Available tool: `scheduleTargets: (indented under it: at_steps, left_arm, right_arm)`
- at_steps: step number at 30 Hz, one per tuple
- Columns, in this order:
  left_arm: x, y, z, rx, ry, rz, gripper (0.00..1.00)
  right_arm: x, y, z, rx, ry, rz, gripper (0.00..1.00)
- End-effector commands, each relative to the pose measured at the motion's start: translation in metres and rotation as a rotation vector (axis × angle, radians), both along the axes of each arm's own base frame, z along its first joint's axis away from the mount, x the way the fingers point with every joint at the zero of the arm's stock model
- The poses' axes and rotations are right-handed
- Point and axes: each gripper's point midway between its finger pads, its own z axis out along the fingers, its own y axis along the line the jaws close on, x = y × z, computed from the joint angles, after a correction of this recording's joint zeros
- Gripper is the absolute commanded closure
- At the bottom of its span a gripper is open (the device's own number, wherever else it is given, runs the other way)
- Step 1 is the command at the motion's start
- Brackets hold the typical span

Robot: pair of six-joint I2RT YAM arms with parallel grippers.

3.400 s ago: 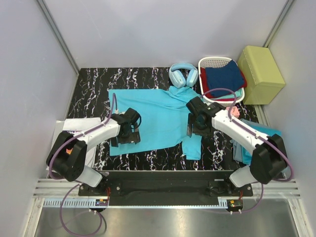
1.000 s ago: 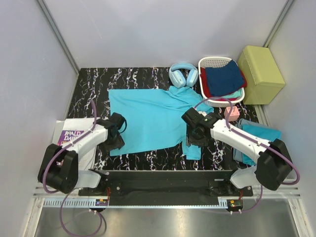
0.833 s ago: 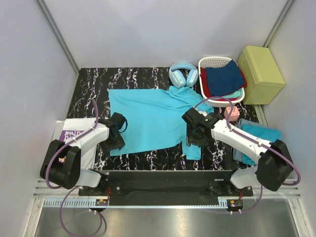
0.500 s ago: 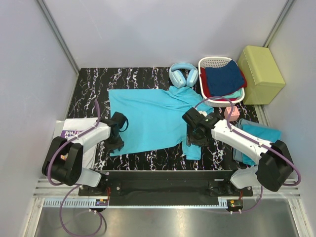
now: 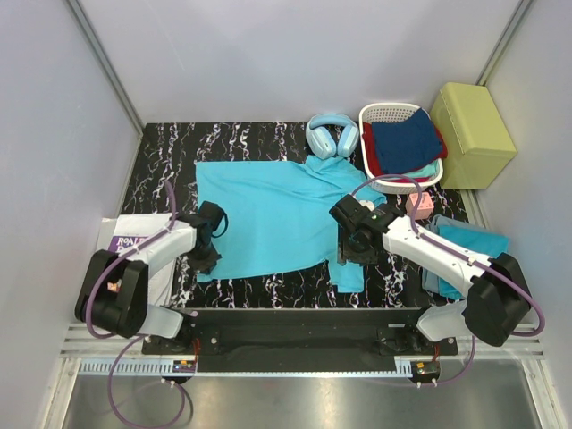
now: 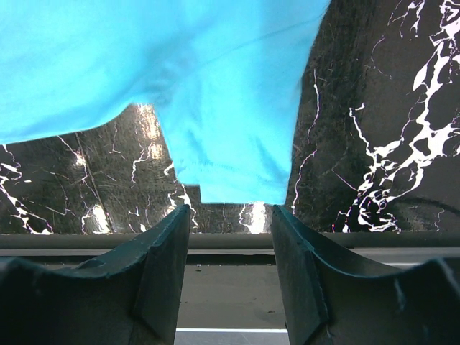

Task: Fold and stack the t-shirts
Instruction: Flatten out the tshirt

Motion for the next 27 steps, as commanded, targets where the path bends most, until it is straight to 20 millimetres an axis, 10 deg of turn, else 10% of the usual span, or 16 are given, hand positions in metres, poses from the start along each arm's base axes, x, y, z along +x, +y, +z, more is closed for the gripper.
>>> scheduleTargets:
  at_steps: [1, 14, 27]
  left_arm:
    - [0.008, 0.028, 0.024, 0.044, -0.06, 0.088, 1.0]
    - [0.014, 0.075, 0.046, 0.107, -0.089, 0.237, 1.0]
    - [0.067, 0.03, 0.093, -0.031, -0.346, 0.013, 0.19]
  right_arm:
    - [0.011, 0.005, 0.013, 0.003, -0.051, 0.009, 0.44]
    - [0.004, -0.002, 0.012, 0.005, -0.058, -0.001, 0.44]
    - [0.0, 0.001, -0.01, 0.003, -0.007, -0.029, 0.41]
